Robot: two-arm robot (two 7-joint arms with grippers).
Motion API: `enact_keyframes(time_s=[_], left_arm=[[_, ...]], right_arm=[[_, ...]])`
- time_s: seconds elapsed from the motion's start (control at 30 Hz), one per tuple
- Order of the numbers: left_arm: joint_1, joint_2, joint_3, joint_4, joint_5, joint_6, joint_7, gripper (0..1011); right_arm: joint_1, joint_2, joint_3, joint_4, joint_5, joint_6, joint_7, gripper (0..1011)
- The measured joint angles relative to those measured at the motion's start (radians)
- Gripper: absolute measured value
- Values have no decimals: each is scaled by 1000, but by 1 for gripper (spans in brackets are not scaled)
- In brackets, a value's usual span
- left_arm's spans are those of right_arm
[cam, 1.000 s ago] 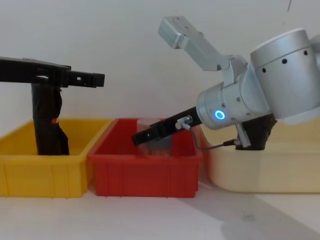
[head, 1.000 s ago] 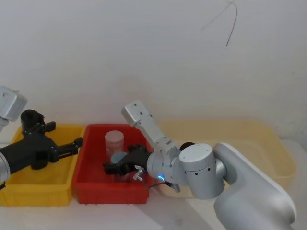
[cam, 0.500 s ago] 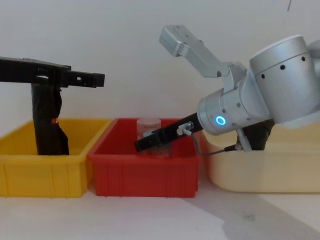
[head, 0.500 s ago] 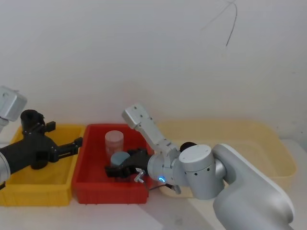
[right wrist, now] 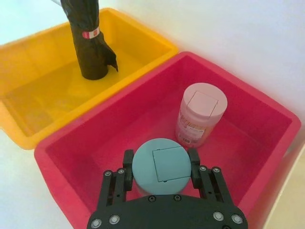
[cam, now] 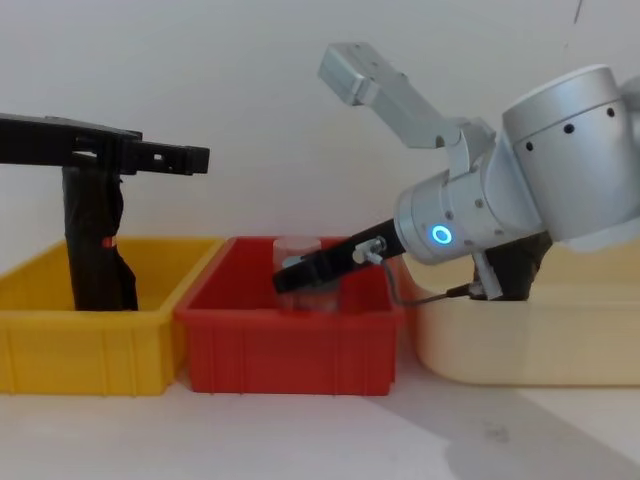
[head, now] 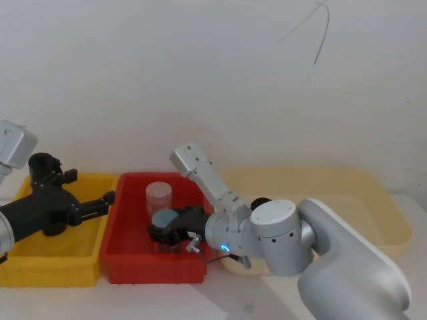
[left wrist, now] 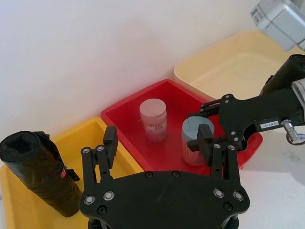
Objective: Pick up the garbage bag with the one hand and transfer it to the other hand.
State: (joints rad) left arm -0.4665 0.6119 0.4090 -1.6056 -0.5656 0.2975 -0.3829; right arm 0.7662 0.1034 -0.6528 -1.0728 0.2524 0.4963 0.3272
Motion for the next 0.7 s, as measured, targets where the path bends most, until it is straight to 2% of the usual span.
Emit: enact_keyframes(time_s=[0.33,0.5,0.7], left_arm=[[0,0,0,0,0,0,0,1001],[0,0,0,0,0,0,0,1001],[0,0,0,0,0,0,0,1001]], right_arm=[[-21,11,35,-73,11,11,-6,659],[-35,18,67,-128,26,14,-15,658],[-53,32,131,-217,55,12,-29,659]])
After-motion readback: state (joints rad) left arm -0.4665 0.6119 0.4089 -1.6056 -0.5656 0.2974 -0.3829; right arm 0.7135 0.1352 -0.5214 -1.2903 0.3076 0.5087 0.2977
